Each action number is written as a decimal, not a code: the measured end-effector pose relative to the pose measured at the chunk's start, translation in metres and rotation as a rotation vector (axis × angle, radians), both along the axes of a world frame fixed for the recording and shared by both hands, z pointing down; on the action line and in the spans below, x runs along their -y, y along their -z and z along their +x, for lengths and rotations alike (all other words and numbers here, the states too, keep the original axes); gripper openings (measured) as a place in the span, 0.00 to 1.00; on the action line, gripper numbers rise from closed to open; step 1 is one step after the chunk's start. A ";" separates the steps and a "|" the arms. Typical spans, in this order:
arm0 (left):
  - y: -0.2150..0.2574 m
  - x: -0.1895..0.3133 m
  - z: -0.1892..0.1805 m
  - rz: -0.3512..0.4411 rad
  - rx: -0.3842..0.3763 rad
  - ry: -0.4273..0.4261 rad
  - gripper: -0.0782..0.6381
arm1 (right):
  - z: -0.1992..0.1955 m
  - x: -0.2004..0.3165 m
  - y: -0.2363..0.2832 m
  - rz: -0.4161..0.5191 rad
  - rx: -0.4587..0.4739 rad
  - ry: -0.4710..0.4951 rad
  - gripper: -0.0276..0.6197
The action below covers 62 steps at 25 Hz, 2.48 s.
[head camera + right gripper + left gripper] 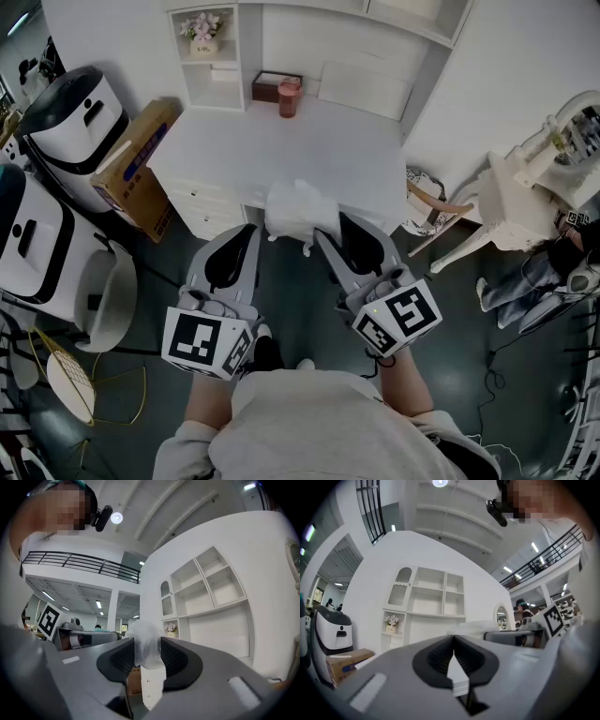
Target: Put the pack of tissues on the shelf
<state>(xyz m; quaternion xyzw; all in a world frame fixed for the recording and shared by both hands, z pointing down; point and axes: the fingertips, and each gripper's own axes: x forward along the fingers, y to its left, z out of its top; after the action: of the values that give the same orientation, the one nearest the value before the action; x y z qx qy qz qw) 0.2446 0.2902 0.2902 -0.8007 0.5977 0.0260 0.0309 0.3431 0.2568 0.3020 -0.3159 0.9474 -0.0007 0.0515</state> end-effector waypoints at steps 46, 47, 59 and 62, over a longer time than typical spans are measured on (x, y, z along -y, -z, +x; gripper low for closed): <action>-0.004 0.122 -0.187 -0.003 -0.052 0.001 0.11 | -0.175 0.120 0.002 -0.067 0.067 -0.005 0.27; -0.005 0.125 -0.188 -0.005 -0.054 0.003 0.11 | -0.176 0.124 0.001 -0.068 0.067 -0.004 0.27; -0.008 0.196 -0.228 -0.013 -0.059 0.060 0.11 | -0.215 0.200 -0.004 -0.082 0.064 0.039 0.27; -0.009 0.219 -0.237 -0.020 -0.055 0.070 0.11 | -0.225 0.224 -0.004 -0.081 0.066 0.050 0.27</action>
<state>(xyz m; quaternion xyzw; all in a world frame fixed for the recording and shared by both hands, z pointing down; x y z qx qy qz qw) 0.0080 0.0714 0.2994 -0.7786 0.6261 0.0411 0.0076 0.1184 0.0327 0.3057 -0.2940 0.9519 -0.0510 0.0699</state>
